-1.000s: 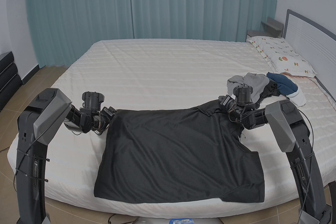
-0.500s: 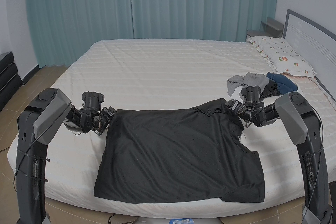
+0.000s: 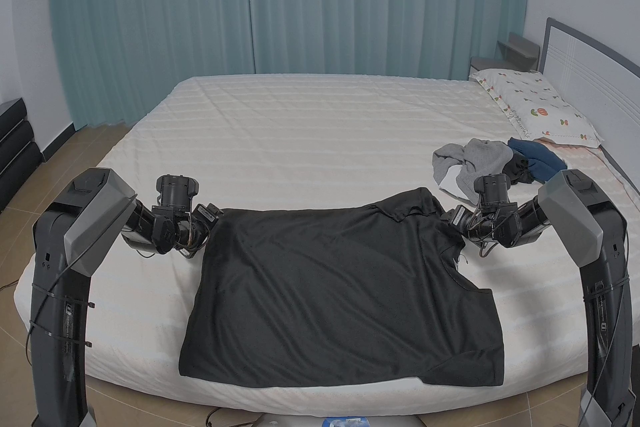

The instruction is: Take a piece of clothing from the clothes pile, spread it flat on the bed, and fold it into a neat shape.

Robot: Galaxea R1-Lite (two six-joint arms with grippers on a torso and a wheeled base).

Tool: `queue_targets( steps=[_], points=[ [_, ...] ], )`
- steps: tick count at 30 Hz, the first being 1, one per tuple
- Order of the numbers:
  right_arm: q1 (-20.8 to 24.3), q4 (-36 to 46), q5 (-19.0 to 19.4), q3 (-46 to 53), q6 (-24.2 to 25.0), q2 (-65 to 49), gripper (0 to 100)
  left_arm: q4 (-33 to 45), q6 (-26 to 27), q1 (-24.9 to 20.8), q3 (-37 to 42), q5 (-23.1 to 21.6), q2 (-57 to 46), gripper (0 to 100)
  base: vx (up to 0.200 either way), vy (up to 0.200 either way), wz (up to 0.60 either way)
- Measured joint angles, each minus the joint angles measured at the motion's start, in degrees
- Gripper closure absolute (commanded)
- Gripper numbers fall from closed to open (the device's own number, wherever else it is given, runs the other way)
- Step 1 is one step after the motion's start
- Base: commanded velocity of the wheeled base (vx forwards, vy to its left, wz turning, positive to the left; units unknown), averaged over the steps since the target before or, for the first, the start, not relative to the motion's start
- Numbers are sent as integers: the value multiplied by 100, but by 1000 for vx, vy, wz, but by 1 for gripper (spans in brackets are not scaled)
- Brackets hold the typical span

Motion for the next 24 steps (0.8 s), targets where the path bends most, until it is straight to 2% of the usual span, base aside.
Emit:
queue_targets(
  steps=[11,24],
  points=[
    [-22,-41,-2,-200,52,111,100,-5,-1,0,-55,-16,0,0,0,0,0],
    [-173,-545,-157,-363,85,37,100,-7,163,0,-234,11,76,0,0,0,0]
  ],
)
